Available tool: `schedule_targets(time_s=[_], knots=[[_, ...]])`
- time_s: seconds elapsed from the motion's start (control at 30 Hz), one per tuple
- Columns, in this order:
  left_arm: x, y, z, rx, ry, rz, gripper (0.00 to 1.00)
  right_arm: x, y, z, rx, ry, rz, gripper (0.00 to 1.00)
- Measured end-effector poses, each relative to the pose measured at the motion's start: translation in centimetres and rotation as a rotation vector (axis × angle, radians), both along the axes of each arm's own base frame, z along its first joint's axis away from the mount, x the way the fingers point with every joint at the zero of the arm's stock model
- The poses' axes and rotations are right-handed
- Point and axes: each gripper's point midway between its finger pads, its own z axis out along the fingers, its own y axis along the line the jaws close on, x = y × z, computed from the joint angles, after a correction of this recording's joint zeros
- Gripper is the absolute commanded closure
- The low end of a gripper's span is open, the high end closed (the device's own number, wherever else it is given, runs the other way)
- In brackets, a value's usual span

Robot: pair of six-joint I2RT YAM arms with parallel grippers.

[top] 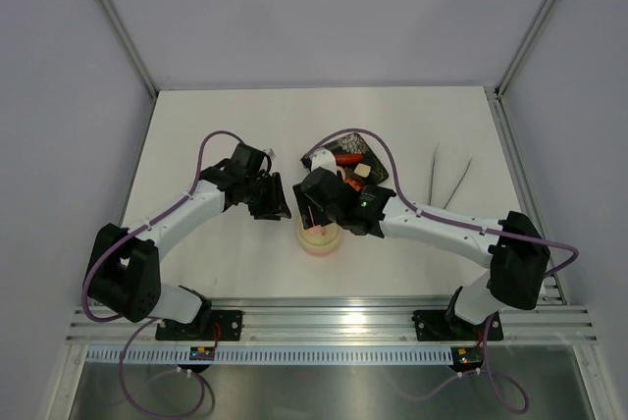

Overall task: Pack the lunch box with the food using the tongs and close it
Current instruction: Screw the box lid onto the packing box.

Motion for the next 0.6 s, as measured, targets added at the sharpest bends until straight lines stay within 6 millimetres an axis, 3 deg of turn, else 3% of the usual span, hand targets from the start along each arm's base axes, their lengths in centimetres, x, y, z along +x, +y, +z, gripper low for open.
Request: schedule_targets(time_s=[0.13, 0.27, 0.4, 0.57, 0.6], knots=[[0.0, 0.0, 0.0, 0.000, 0.000, 0.000, 0.62, 0.2, 0.0, 2.3, 0.015, 0.011, -0.048, 0.36], [0.0, 0.1, -0.1, 0.006, -0.001, -0.005, 0.62, -0.4, -0.8, 2.1, -0.003, 0.056, -0.089, 0.39], [-0.2, 0.2, -0.1, 0.012, 0.003, -0.006, 0.62, -1.1, -1.3, -0.1, -0.046, 0.116, -0.110, 0.41], [-0.2, 0.3, -0.2, 0.015, 0.007, -0.005, 0.62, -2.3, -1.4, -6.5, -0.179, 0.241, -0.100, 0.51], [-0.3, 0.3, -0.2, 0.016, 0.008, -0.005, 0.62, -2.1, -0.8, -6.5, -0.164, 0.239, -0.097, 0.52]])
